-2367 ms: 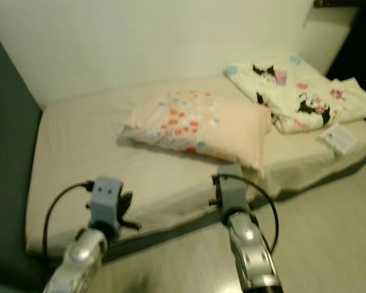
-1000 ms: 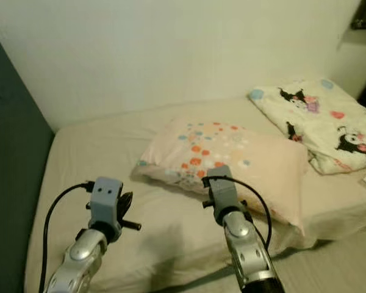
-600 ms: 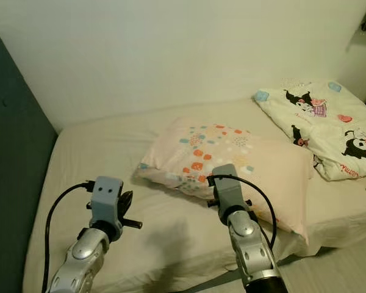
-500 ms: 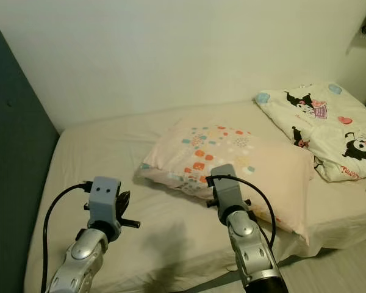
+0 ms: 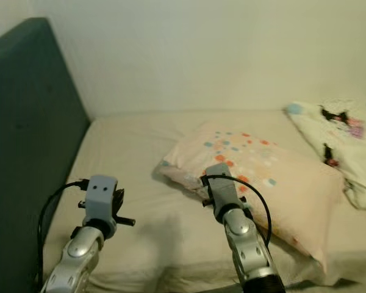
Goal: Clean up the room
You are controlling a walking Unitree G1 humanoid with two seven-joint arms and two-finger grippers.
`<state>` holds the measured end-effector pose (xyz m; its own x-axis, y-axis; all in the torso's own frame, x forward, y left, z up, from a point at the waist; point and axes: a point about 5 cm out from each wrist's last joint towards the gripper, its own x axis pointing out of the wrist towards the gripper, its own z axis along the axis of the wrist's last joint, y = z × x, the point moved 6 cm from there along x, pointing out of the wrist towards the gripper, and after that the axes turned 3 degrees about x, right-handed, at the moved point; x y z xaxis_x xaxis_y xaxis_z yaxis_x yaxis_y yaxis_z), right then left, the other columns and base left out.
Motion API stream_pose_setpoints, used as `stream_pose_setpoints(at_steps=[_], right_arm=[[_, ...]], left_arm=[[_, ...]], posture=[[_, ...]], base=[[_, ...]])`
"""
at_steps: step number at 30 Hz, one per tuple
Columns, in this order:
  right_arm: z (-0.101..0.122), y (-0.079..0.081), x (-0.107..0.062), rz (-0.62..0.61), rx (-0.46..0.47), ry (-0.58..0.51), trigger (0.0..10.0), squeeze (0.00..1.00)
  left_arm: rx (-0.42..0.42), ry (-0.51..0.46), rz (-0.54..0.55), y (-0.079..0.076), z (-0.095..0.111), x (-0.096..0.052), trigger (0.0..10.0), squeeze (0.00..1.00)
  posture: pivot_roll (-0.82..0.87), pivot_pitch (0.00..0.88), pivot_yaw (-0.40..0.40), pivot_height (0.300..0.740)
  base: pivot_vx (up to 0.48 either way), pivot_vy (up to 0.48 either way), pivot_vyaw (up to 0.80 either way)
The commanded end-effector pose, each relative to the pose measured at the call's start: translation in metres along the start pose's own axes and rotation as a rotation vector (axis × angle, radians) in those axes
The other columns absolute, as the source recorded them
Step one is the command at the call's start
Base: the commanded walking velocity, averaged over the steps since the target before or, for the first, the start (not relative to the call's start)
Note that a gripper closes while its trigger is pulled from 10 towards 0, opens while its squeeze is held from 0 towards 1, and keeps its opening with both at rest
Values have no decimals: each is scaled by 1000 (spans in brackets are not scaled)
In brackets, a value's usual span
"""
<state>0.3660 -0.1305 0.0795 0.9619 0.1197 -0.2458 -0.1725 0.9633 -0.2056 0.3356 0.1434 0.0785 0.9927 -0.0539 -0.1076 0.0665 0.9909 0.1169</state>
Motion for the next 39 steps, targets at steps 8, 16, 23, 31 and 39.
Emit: stream_pose_setpoints(at_steps=[8, 16, 23, 31, 39], right_arm=[[-10, -5, -2, -21, 0, 24, 10000, 0], [-10, -4, -2, -21, 0, 23, 10000, 0], [-8, -6, -2, -28, 4, 18, 10000, 0], [-8, -6, -1, -30, 6, 17, 10000, 0], [-7, -6, -1, -31, 8, 15, 10000, 0]], left_arm=[[-6, 26, -10, -4, -6, -1, 10000, 0], [22, 24, -9, -4, -6, -1, 10000, 0], [50, 18, 0, -1, -4, -1, 10000, 0], [53, 14, 0, -2, -3, -1, 10000, 0], [60, 18, 0, -1, -4, -1, 10000, 0]], posture=[[-79, 99, -33, 740], [-79, 98, -33, 740], [-81, 99, -32, 740], [-83, 99, -31, 740], [-82, 100, -30, 740]], base=[[0, 0, 0], [0, 0, 0], [0, 0, 0], [0, -223, 0], [0, -327, 0]])
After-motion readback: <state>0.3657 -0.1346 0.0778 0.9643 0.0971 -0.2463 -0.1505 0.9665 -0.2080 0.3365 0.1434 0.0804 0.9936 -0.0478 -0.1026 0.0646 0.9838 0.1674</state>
